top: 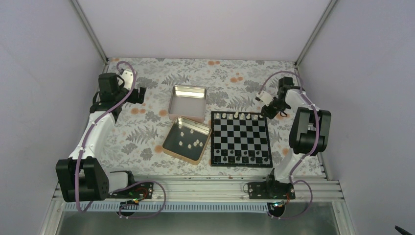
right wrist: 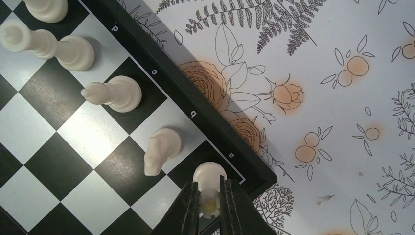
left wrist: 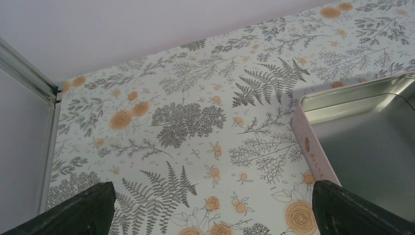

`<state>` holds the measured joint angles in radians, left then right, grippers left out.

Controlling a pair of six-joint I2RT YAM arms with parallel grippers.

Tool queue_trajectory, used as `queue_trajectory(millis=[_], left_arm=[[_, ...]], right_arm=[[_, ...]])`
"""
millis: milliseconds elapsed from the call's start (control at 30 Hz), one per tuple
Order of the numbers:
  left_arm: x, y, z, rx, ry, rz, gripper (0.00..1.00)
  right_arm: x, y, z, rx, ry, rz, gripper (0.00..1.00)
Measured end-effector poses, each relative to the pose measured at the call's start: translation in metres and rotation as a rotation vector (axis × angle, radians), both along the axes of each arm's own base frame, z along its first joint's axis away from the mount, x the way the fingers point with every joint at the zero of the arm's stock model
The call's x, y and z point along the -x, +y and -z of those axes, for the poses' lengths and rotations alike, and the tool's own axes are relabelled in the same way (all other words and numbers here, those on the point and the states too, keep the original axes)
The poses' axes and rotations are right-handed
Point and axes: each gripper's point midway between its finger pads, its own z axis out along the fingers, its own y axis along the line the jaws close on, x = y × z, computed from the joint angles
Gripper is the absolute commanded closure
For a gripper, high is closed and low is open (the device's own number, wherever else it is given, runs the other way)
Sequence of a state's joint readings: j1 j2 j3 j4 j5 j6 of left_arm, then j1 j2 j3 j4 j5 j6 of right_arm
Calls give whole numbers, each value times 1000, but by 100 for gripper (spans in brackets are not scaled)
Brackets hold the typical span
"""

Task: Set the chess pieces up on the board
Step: Place the chess piece on the chessboard.

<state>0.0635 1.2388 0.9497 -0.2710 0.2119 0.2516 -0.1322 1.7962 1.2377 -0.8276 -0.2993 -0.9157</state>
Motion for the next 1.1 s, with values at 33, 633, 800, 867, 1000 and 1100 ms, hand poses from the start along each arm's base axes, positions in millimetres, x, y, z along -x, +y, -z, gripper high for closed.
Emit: queue_trajectory(millis=[33, 633, 800, 867, 1000, 1100], left_arm=[[0, 0, 0, 0, 0, 1, 0], [0, -1, 0, 2, 0, 3, 0], [0, 0, 0, 1, 0, 2, 0], [0, -1, 0, 2, 0, 3, 0], [0, 0, 0, 1, 0, 2, 0], [0, 0, 0, 1, 0, 2, 0]], right_arm=[[0, 0, 0, 0, 0, 0, 95], [2, -1, 1, 5, 11, 1, 92], [3, -1, 1, 5, 15, 1, 88], [4, -1, 3, 4, 19, 1, 86], [5, -1, 5, 9, 28, 1, 80], [4, -2, 5, 12, 27, 2, 71]])
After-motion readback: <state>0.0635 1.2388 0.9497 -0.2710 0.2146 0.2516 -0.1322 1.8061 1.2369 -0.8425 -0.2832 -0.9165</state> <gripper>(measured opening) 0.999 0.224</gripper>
